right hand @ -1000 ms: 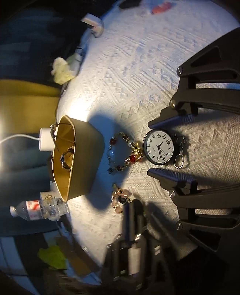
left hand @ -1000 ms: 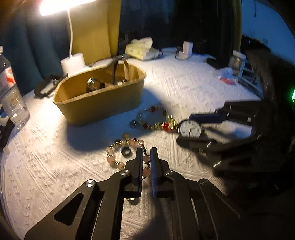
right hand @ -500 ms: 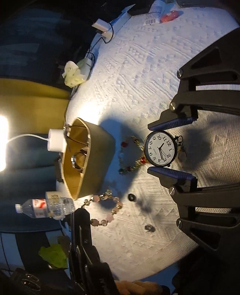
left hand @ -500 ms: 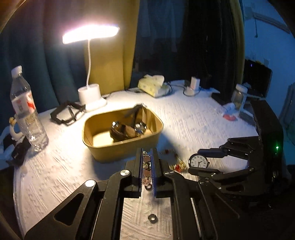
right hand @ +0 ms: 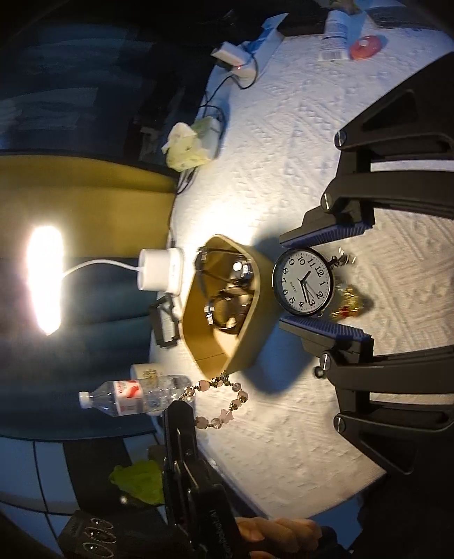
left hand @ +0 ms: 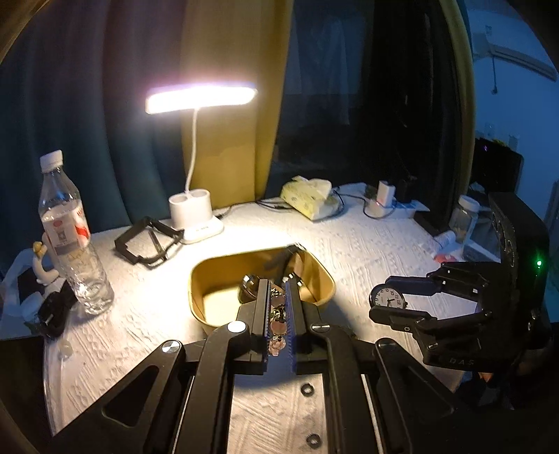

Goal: Organize jewelry
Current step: 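Lower the bracelet into the box with the left gripper while the right gripper drops the pocket watch in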

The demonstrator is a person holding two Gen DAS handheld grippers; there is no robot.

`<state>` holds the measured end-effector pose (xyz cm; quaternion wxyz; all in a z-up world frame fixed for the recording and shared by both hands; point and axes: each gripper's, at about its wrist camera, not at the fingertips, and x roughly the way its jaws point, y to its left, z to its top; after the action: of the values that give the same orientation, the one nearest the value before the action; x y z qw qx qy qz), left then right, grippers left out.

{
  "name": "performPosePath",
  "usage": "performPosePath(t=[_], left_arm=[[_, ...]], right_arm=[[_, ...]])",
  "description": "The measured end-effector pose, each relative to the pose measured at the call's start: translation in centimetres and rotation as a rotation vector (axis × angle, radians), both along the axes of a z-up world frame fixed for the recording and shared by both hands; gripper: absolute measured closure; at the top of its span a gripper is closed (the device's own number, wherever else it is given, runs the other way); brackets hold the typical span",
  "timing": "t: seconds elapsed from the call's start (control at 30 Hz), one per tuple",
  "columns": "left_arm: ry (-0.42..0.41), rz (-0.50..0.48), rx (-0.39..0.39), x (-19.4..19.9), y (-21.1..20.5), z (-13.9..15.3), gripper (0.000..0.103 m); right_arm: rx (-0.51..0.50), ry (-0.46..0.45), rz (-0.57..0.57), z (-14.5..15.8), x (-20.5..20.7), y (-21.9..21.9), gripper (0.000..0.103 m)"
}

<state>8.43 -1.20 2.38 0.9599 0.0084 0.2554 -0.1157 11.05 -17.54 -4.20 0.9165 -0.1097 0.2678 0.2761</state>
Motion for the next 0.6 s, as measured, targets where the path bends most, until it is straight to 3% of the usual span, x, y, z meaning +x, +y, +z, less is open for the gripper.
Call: performPosePath(t=[0.23, 0.6], left_arm=[[-0.038, 0.011, -0.011, 1.0, 1.1, 1.0, 0.094], [-0.040, 0.018, -0.009, 3.2, 2.6, 0.0, 0.094]], right_arm=[[0.022, -0.025, 0.028, 1.1, 1.3, 1.2, 0.064], [0.021, -0.002, 0.041, 1.1, 3.7, 2.8, 0.064]])
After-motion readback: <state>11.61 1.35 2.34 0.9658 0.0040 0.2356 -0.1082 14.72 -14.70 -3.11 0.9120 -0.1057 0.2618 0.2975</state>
